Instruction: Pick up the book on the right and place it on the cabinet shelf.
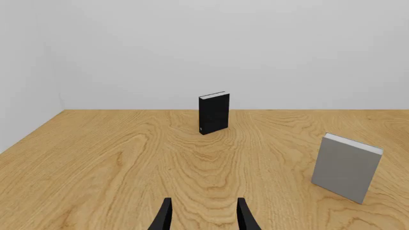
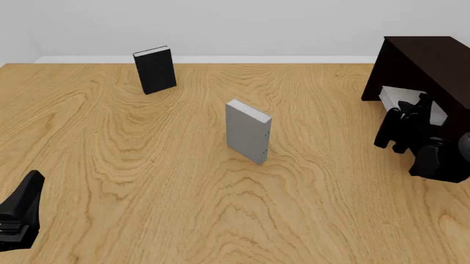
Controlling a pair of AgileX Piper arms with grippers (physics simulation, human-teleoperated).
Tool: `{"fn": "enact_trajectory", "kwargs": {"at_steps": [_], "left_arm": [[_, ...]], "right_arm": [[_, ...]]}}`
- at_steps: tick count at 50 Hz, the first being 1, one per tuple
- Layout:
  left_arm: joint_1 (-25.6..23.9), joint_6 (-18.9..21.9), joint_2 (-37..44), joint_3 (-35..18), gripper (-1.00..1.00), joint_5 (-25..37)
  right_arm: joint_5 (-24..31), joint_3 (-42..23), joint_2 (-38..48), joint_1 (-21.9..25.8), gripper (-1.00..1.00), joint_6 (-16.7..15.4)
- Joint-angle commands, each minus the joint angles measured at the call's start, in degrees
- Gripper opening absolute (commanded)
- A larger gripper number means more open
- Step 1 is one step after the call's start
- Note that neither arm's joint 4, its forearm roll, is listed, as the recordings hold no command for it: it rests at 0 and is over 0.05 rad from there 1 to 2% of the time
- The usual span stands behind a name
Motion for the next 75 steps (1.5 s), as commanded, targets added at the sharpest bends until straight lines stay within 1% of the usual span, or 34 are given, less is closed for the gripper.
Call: {"fn": "enact_trajectory", "kwargs": {"at_steps": [1,2,13,29,43,59,75], "left_arm": [[0.0,0.0,0.0,0.0,1.0,0.0],[0.0,0.0,0.0,0.0,1.0,0.0],[0.0,0.0,0.0,0.0,1.0,0.0],[0.0,0.0,0.0,0.0,1.0,0.0],[0.0,0.0,0.0,0.0,1.0,0.0],[0.0,0.0,0.0,0.0,1.0,0.0],[0.0,0.0,0.0,0.0,1.0,0.0]], "right_arm": [[1.6,0.4,1.3,-0.3,-1.0,1.4],[1.7,0.4,1.3,-0.4,1.0,1.5],[1.8,1.0,1.2,-0.5,1.0,1.8],[1.8,0.9,1.5,0.5,1.0,1.8],[3.4,-0.2,-0.4,1.5,1.0,1.8],[4.5,-1.9,1.3,3.6,1.0,2.4],[5.9,-3.5,0.4,5.0,1.0,3.1]]}}
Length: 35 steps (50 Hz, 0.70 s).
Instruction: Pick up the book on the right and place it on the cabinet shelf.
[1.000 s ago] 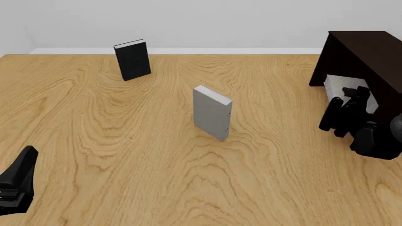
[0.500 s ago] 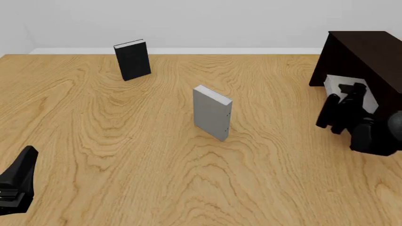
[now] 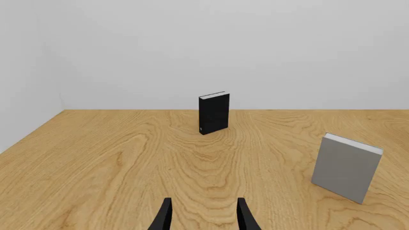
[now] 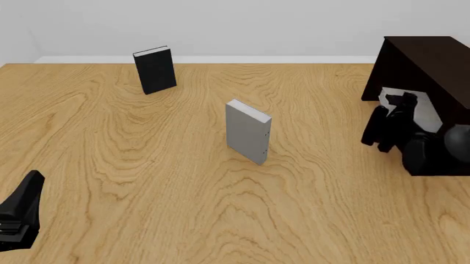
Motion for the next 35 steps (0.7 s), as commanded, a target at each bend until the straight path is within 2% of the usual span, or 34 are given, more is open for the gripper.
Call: {"fn": "enact_trajectory", "kwargs": {"at_steps": [1,12,35], "left_arm": [[0.0,0.0,0.0,0.0,1.0,0.0],[0.0,0.0,0.0,0.0,1.0,0.0],[0.0,0.0,0.0,0.0,1.0,0.0]], "right_arm": [[1.0,-1.0,-0.6,1.1,1.0,0.5],[2.1,-2.8,-0.7,2.5,1.0,1.2],[2.2,-3.0,-1.6,1.5,1.0,1.5]]}}
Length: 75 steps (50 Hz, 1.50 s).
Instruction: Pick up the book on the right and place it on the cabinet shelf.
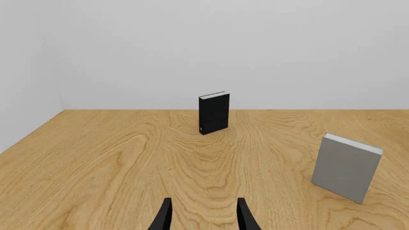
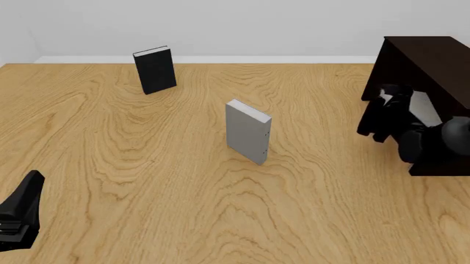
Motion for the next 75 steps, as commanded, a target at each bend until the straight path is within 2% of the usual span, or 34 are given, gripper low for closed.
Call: {"fn": "enact_trajectory", "kwargs": {"at_steps": [1,75], "left_arm": [[0.0,0.0,0.0,0.0,1.0,0.0],[0.0,0.0,0.0,0.0,1.0,0.0]], "right_arm": [[0.3,-0.2,-0.5,-0.5,1.0,0.3],[-0.5,0.9,0.0,-6.6,1.0,0.0]]}}
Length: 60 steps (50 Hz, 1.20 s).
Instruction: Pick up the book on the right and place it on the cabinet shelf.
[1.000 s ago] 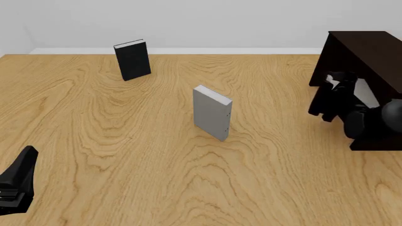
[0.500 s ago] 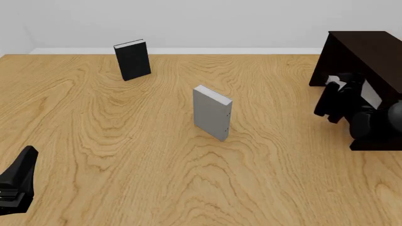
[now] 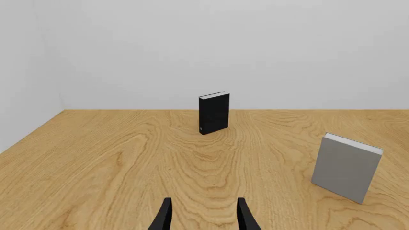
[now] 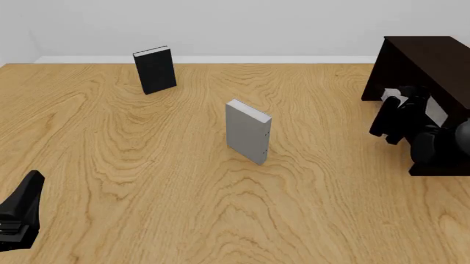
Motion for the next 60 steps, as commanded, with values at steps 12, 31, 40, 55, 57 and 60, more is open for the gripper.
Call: {"fn": "enact_trajectory", "kwargs": {"at_steps": [12,31,40,55,57,60], "left_arm": [[0.0,0.0,0.0,0.0,1.0,0.0],[0.0,0.0,0.0,0.0,1.0,0.0],[0.0,0.0,0.0,0.0,1.0,0.0],[0.0,0.0,0.0,0.0,1.0,0.0],[0.0,0.0,0.0,0.0,1.0,0.0],[0.0,0.0,0.0,0.0,1.0,0.0]], "right_arm": [[0.1,-0.9,1.2,-3.8,1.0,0.0],[0.1,-0.9,2.2,-5.2,1.0,-0.3],[0.2,-0.1,1.7,-6.4,1.0,-0.6],[1.0,0.0,0.8,-7.3,1.0,-0.4],[0.2,0.4,0.7,-7.8,1.0,-0.9],[1.3,-0.1,0.9,-7.3,1.0,-0.3]]}}
